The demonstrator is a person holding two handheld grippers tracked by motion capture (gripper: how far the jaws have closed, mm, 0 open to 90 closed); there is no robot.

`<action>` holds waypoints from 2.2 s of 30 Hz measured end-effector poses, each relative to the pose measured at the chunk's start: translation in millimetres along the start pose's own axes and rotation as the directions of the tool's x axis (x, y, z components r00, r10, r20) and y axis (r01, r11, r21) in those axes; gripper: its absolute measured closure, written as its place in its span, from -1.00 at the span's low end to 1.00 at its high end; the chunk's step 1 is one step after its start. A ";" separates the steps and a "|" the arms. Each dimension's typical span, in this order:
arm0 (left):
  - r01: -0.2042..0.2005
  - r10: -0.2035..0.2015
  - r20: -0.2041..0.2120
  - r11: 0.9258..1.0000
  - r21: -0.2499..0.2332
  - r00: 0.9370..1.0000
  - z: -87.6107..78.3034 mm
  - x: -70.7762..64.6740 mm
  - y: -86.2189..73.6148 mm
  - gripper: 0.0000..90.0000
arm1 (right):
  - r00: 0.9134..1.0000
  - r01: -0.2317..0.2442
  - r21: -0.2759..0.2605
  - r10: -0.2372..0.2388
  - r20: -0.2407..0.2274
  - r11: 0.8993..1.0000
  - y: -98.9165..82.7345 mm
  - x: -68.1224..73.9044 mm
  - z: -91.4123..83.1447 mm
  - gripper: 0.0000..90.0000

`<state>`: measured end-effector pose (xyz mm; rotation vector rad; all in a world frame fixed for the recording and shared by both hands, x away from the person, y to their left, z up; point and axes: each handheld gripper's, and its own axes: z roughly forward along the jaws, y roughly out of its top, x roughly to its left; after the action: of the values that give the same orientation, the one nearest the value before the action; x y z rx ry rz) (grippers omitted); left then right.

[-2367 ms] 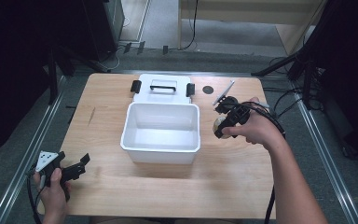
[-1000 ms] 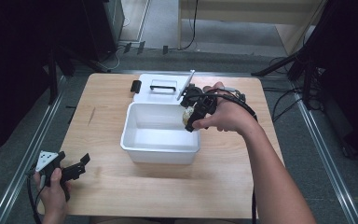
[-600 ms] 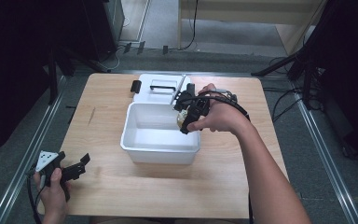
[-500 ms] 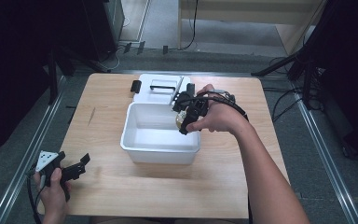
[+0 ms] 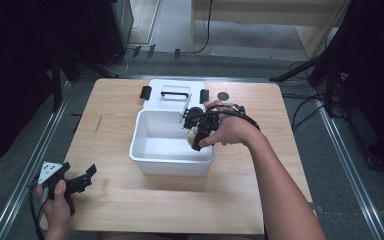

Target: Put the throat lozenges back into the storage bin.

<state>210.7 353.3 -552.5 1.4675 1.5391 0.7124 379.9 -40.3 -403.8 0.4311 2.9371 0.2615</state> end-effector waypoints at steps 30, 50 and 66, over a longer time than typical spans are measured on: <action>-0.005 0.005 0.003 1.000 0.004 1.000 0.1 0.0 0.1 -1.00 | 0.997 -0.071 -0.035 0.072 0.034 0.997 -4.5 1.2 10.2 -0.29; -0.006 0.006 0.000 1.000 0.002 1.000 0.1 -0.4 0.1 -1.00 | 0.947 -0.297 -0.162 0.312 0.076 0.941 -59.7 -18.3 -57.4 -0.71; -0.001 0.001 0.002 1.000 0.002 1.000 -0.2 0.2 0.0 -1.00 | 0.858 -0.490 -0.169 0.508 0.082 0.855 -138.2 -32.9 -36.6 -1.00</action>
<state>210.6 353.5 -552.4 1.4703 1.5380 0.7107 367.1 -185.8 -390.8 1.1456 2.6081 0.4835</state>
